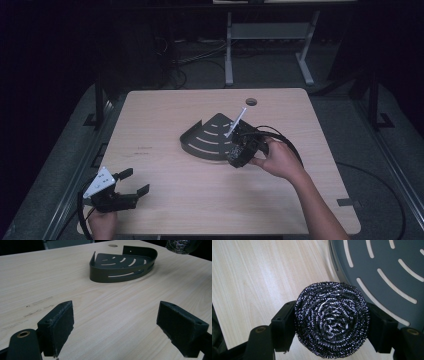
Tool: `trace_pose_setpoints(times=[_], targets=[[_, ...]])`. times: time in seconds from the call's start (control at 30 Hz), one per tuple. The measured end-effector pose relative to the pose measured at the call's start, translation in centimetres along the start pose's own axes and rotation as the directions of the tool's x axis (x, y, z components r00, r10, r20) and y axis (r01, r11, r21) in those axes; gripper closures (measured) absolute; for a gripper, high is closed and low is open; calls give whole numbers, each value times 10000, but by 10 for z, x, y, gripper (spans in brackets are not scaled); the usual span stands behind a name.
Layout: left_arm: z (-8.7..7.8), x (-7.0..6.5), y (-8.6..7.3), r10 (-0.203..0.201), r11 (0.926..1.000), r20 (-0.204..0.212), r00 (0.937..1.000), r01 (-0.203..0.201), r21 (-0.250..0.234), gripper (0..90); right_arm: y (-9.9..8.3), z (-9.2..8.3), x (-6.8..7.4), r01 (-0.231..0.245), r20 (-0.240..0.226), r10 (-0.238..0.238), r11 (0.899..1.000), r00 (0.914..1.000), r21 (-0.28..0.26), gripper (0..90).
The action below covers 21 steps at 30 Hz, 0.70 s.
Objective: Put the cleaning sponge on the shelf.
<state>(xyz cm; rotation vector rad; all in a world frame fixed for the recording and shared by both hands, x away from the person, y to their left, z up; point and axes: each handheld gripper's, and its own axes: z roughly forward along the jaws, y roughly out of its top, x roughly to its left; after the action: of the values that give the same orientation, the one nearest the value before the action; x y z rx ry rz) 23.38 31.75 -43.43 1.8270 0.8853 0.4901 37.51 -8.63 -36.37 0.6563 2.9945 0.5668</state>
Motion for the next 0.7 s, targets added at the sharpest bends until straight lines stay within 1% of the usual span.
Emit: trace_pose_setpoints(times=[0.13,0.2,0.27,0.33,0.53,0.7], targets=[[-1,1,-1,-48,10000,-29,10000,47,-31,137,3,0,-2,25,19,-25,10000,10000,59,315],[-1,1,-1,-46,10000,-41,10000,46,-31,137,5,0,-3,31,36,-31,10000,10000,24,315],[-1,1,0,-34,10000,-19,10000,34,-38,137,5,0,-4,1,-54,-1,10000,10000,-21,315],[-1,1,0,-4,10000,-23,10000,4,-39,137,5,0,-4,-22,-20,22,10000,10000,1,315],[-1,1,0,-2,10000,-22,10000,2,-26,137,6,3,-12,-163,-66,164,9998,9998,106,315],[-1,1,0,-7,10000,-27,10000,7,-41,137,9,2,-16,-142,-34,143,9998,9999,110,315]])
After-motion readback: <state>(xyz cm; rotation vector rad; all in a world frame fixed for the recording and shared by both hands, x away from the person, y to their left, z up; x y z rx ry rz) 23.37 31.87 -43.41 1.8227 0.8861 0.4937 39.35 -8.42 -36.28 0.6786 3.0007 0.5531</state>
